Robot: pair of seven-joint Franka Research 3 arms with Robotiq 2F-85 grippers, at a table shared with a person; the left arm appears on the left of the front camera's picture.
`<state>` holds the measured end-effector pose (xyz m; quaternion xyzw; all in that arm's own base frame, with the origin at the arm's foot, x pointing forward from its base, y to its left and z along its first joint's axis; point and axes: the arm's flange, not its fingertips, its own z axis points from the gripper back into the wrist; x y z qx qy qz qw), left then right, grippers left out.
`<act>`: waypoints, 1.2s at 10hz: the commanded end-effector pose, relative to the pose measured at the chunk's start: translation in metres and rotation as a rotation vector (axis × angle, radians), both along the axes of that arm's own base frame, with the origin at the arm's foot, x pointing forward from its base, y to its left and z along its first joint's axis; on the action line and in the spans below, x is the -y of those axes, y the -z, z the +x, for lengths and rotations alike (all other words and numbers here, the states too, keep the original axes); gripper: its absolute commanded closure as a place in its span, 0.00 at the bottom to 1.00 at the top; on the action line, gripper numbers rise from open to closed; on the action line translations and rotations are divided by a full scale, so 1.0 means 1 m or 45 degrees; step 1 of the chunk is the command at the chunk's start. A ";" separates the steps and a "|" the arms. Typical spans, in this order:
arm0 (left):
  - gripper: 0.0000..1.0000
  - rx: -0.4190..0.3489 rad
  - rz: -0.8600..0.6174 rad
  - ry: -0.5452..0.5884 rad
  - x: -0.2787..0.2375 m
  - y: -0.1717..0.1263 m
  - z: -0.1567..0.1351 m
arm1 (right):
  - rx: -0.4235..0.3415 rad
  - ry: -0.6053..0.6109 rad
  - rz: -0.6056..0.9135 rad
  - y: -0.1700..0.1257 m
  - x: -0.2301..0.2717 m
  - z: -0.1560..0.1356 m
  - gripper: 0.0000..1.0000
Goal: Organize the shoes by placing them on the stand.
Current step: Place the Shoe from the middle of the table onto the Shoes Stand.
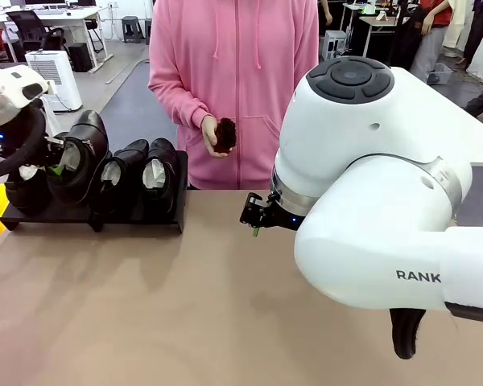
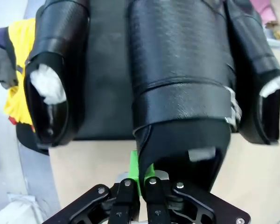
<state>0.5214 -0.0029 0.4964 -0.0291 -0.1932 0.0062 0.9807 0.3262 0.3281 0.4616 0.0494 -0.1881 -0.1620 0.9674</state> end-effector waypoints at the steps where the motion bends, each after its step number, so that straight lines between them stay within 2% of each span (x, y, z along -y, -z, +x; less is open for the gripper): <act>1: 1.00 0.024 0.009 -0.012 -0.008 -0.017 0.021 | -0.012 -0.023 0.019 -0.003 0.002 0.003 0.00; 3: 1.00 0.050 0.021 -0.015 -0.029 -0.035 0.024 | -0.012 -0.023 0.019 -0.003 0.002 0.003 0.00; 5: 1.00 0.041 -0.010 -0.019 -0.043 -0.042 0.019 | -0.012 -0.023 0.019 -0.003 0.002 0.003 0.00; 6: 1.00 0.069 -0.010 -0.040 -0.048 -0.045 0.018 | -0.012 -0.023 0.019 -0.003 0.002 0.003 0.00; 10: 1.00 -0.034 0.002 -0.035 -0.045 -0.001 0.041 | -0.012 -0.023 0.019 -0.003 0.002 0.003 0.00; 12: 1.00 -0.015 -0.002 -0.061 -0.040 0.017 0.050 | -0.012 -0.023 0.019 -0.003 0.002 0.003 0.00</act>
